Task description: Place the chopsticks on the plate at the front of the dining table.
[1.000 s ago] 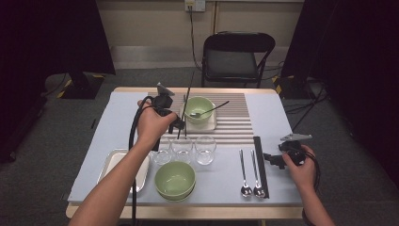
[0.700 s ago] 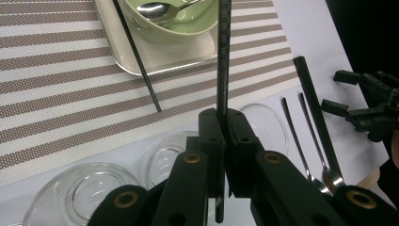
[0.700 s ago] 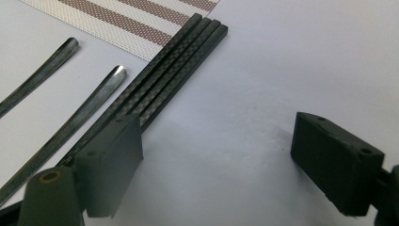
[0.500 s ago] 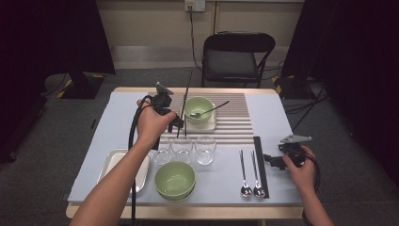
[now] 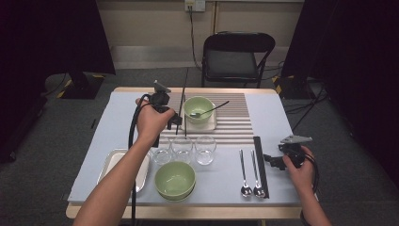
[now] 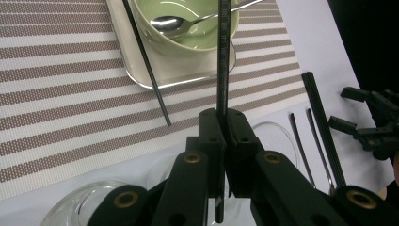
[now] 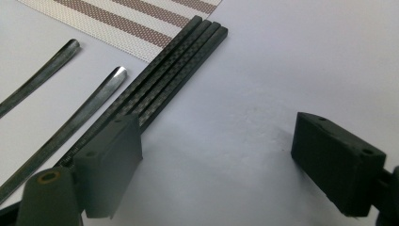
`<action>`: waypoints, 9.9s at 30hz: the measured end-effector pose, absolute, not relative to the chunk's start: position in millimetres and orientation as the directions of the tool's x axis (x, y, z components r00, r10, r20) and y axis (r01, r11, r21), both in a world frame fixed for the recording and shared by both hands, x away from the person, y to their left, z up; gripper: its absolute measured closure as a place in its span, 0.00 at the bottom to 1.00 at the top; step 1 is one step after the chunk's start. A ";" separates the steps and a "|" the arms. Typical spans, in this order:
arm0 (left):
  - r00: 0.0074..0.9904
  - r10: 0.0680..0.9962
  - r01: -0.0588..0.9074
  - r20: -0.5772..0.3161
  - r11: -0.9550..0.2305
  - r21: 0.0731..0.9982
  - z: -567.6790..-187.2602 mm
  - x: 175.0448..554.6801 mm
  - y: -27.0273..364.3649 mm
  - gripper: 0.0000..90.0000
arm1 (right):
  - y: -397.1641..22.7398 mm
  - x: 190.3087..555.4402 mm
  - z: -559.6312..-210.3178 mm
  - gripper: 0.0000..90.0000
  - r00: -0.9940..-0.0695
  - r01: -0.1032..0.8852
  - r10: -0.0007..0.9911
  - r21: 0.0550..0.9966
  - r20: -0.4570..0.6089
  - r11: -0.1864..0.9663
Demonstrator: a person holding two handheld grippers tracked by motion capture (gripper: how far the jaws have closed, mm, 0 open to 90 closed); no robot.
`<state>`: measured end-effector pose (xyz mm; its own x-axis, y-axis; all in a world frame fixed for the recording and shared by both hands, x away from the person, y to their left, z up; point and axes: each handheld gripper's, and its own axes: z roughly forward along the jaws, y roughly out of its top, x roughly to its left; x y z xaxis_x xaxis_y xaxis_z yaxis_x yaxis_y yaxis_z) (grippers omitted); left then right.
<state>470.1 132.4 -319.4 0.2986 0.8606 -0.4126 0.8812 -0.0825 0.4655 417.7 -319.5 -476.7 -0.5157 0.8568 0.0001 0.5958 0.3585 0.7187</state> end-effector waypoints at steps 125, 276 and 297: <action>0.132 0.924 0.914 -0.359 0.027 0.405 -388.6 523.3 138.3 0.97 | -319.5 417.6 -476.9 0.17 -0.517 0.594 0.856 0.720 0.000 0.359; 0.061 0.916 0.951 -0.397 0.067 0.301 -422.2 542.1 124.3 0.95 | -319.8 417.8 -476.9 0.17 -0.517 0.597 0.856 0.719 0.004 0.357; 0.063 0.929 0.952 -0.365 0.054 0.300 -424.8 544.2 126.1 0.93 | -319.8 417.8 -477.0 0.17 -0.518 0.595 0.855 0.720 0.004 0.357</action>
